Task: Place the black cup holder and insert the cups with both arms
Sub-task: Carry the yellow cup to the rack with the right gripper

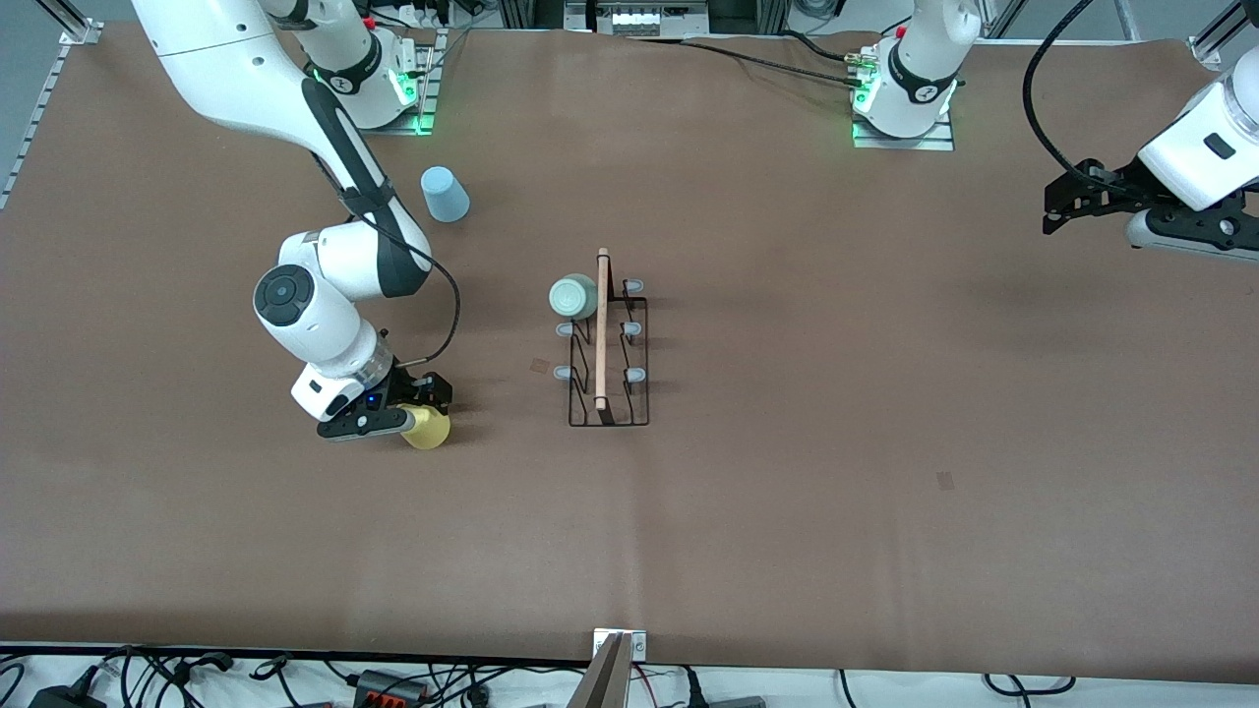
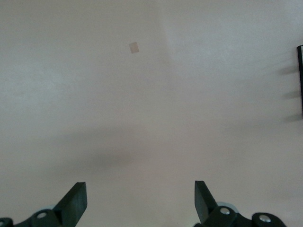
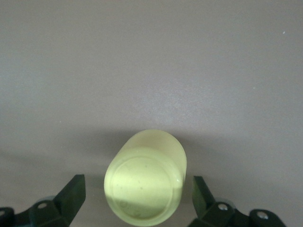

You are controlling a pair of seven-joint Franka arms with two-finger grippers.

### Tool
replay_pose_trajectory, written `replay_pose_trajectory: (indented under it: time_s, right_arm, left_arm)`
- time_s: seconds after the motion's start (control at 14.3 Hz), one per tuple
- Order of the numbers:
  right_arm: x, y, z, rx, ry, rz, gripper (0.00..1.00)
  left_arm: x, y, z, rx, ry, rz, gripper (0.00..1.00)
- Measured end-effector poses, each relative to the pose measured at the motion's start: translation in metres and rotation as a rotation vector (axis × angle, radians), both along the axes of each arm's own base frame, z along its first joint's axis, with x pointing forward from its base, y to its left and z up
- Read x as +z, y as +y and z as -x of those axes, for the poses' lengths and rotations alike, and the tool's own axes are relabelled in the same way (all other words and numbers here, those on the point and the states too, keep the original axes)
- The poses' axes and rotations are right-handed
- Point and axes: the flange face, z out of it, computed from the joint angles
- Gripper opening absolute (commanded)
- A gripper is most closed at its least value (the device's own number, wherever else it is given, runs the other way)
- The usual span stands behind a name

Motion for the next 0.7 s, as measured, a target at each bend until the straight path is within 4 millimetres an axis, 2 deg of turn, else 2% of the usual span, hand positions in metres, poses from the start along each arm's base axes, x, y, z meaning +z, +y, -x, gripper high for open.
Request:
replay_pose_trajectory:
  time_s: [0.07,0.14,0.21,0.35,0.49,0.7]
  right_arm:
    - [0.000,-0.002,-0.001,-0.002,-0.001,0.002,0.95]
    - [-0.001,-0.004,-0.002,-0.003,-0.001,0.004,0.72]
    - [-0.001,-0.006,-0.002,-0.004,-0.001,0.006,0.55]
    - [-0.001,-0.007,-0.003,0.000,-0.003,0.009,0.28]
    - [0.003,-0.006,-0.005,0.003,-0.013,0.008,0.18]
    - [0.013,-0.005,-0.012,0.004,-0.035,0.003,0.15]
  left_arm:
    - [0.000,0.000,0.000,0.000,0.000,0.000,1.00]
    - [0.000,0.000,0.000,0.001,0.000,0.000,1.00]
    - [0.000,0.000,0.000,0.001,0.001,0.000,1.00]
    - [0.000,0.000,0.000,0.001,0.001,0.000,1.00]
    - [0.000,0.001,0.000,0.001,0.002,0.000,1.00]
    - [0.000,0.001,0.000,0.001,0.003,0.000,1.00]
